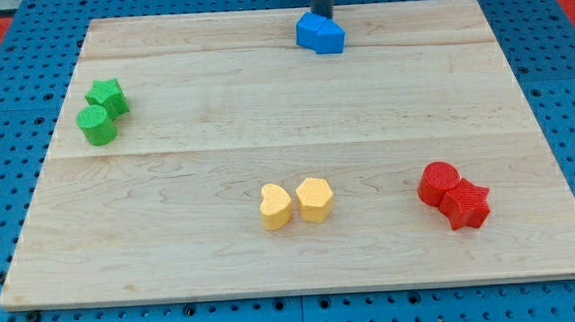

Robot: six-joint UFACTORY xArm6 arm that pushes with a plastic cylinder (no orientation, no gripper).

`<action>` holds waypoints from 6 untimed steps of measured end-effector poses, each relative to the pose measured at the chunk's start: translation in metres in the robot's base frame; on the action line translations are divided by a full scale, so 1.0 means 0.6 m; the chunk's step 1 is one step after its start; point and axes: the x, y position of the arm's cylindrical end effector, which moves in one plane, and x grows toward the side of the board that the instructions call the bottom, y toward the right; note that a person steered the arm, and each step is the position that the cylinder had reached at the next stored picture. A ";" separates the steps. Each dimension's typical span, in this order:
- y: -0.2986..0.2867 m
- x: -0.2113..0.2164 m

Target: Move your arm to bottom right

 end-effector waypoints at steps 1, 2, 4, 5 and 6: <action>0.011 0.009; 0.011 0.009; 0.136 0.088; 0.287 0.258; 0.302 0.452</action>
